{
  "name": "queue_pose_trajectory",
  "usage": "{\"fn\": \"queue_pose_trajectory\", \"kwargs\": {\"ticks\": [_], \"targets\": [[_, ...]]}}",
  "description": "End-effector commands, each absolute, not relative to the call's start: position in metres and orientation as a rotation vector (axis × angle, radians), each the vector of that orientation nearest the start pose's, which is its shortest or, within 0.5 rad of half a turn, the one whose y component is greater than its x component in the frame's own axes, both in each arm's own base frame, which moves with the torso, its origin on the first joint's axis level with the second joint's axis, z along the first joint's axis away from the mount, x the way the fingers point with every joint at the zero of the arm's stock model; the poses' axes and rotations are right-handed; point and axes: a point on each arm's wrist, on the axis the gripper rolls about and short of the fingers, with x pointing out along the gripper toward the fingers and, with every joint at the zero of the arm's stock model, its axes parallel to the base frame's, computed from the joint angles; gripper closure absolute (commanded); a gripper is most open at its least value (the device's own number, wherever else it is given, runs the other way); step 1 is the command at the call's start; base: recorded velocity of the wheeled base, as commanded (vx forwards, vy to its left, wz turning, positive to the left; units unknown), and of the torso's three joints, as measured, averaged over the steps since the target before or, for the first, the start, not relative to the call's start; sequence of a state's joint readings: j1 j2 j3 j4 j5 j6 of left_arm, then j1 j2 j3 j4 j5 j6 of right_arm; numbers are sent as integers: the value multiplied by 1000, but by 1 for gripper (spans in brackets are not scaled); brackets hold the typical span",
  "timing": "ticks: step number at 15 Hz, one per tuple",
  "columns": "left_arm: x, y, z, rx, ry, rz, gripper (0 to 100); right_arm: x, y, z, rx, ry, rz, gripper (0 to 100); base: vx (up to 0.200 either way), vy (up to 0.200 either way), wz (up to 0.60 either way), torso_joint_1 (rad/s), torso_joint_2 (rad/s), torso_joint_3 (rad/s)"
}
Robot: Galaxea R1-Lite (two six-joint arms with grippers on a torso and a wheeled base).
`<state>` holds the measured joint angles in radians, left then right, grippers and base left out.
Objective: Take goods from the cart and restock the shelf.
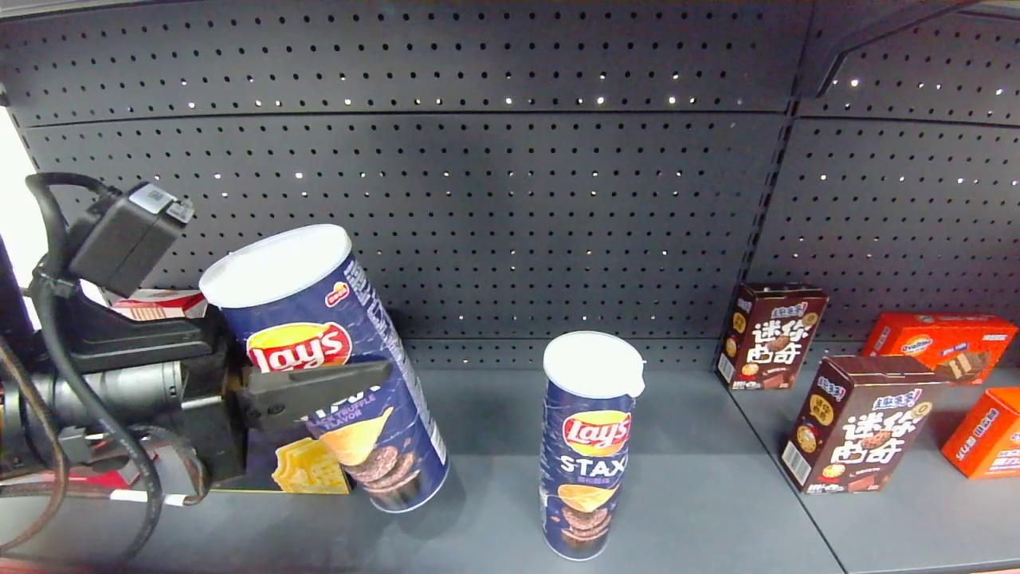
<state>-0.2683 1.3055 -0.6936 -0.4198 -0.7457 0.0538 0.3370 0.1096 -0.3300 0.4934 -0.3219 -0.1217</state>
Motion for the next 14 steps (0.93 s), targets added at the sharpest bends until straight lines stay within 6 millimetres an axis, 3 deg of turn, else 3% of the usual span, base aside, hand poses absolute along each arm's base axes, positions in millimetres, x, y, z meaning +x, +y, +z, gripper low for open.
{"fn": "queue_pose_trajectory", "kwargs": {"ticks": [1,4,14], "targets": [[206,-73,229,-8,198,-1018,100,-51,-24,109,-177,147,-29,0,0,0,0,0,0,0],[217,-81,221,-10,250,-1005,100,-34,-19,90,-162,114,-30,0,0,0,0,0,0,0],[250,-107,218,20,261,-1065,100,-30,-18,89,-121,61,-32,0,0,0,0,0,0,0]]}}
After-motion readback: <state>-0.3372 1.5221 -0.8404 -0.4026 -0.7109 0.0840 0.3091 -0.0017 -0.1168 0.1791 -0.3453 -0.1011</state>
